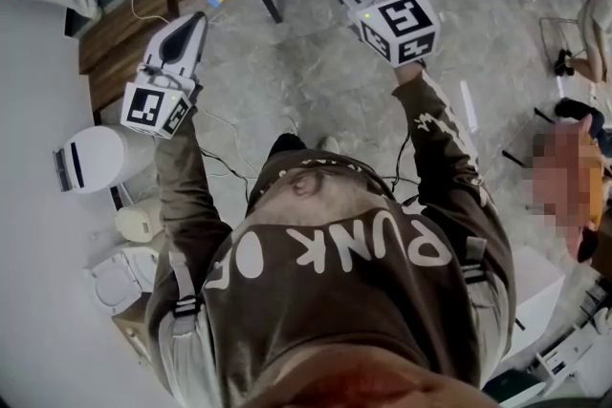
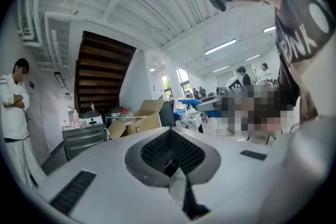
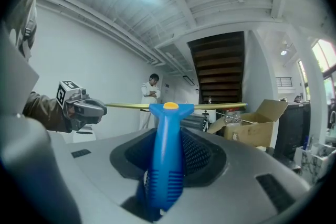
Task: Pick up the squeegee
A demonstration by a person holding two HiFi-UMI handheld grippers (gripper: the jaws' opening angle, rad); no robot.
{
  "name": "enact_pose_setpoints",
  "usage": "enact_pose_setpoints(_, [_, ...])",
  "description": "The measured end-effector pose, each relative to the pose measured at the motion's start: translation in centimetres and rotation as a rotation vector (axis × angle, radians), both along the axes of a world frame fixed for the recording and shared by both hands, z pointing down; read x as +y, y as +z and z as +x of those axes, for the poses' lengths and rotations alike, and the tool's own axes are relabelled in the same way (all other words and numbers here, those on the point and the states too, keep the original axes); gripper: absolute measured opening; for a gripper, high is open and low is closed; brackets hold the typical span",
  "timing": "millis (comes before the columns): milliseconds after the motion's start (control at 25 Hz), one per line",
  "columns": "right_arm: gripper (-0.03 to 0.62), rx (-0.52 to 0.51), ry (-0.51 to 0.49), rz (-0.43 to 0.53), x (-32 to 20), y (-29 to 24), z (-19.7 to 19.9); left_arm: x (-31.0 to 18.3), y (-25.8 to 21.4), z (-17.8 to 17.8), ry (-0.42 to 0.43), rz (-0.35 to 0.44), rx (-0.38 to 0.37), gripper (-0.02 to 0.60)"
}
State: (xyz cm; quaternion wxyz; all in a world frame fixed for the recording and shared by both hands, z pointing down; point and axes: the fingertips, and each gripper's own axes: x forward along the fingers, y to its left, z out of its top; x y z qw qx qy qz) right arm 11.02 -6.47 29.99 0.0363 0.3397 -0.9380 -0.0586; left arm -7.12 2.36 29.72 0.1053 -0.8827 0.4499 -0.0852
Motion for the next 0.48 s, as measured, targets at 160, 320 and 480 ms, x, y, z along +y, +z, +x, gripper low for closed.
enact_pose_setpoints(160, [0.143,-0.009,-0.014,0.015,1.5,-0.5,0.1,0.5,-0.4,0.1,0.002,0.003,-0.002,0.002])
enact_pose_setpoints(320, [0.143,-0.023,-0.027,0.027,2.5,-0.7,-0.5,0.7,-0.4,-0.5,0.010,-0.003,-0.003,0.002])
enact_pose_setpoints(480, [0.143,-0.024,-0.034,0.033,3.2,-0.7,-1.6,0.8,-0.6,-1.4,0.025,-0.005,-0.001,0.002])
